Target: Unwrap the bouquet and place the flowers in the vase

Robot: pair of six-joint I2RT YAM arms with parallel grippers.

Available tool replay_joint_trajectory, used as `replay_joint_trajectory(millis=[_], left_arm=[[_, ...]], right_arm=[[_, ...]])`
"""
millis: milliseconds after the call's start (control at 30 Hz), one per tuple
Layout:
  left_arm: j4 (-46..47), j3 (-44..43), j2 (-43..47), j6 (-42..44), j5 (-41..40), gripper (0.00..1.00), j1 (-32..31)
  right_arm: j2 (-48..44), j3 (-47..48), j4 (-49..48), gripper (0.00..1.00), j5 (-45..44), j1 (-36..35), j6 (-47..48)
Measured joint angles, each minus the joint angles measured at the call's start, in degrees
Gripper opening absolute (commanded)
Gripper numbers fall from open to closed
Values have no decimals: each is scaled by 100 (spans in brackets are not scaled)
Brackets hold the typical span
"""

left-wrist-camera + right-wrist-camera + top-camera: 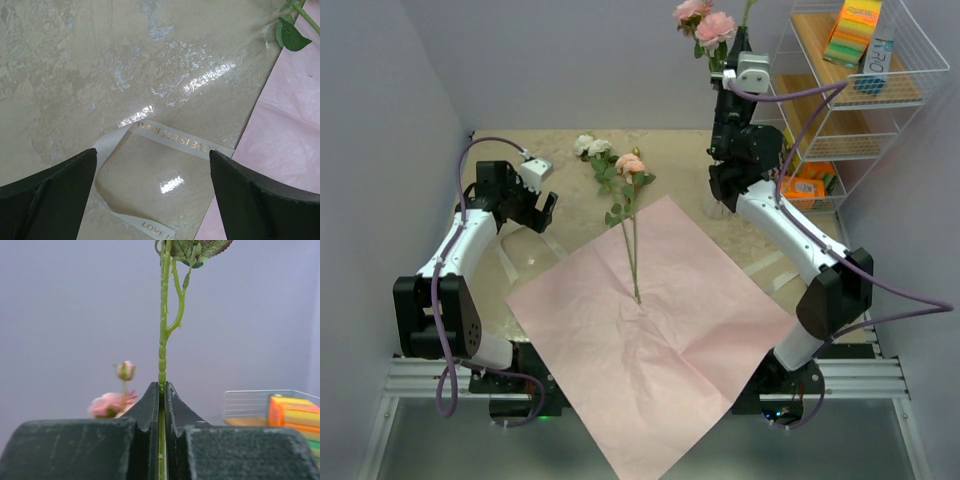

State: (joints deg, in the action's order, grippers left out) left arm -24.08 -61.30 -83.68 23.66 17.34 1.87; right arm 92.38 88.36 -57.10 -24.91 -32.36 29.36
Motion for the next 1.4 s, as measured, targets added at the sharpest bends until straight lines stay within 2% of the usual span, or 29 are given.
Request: replay_joint_trajectory(millis=[267,667,1033,1400], left_arm=[[4,0,0,105,-7,99,11],[-44,-120,-42,214,2,99,70],[-81,-164,-118,317,46,99,72],[-74,-164,-190,358,48,99,81]], right_arm=[[599,326,-918,0,-417,350,916],[870,756,-1696,0,-437,837,1272],[1484,866,-1700,0,-595,863,1484],[1493,660,-1755,0,-852,835,1652]])
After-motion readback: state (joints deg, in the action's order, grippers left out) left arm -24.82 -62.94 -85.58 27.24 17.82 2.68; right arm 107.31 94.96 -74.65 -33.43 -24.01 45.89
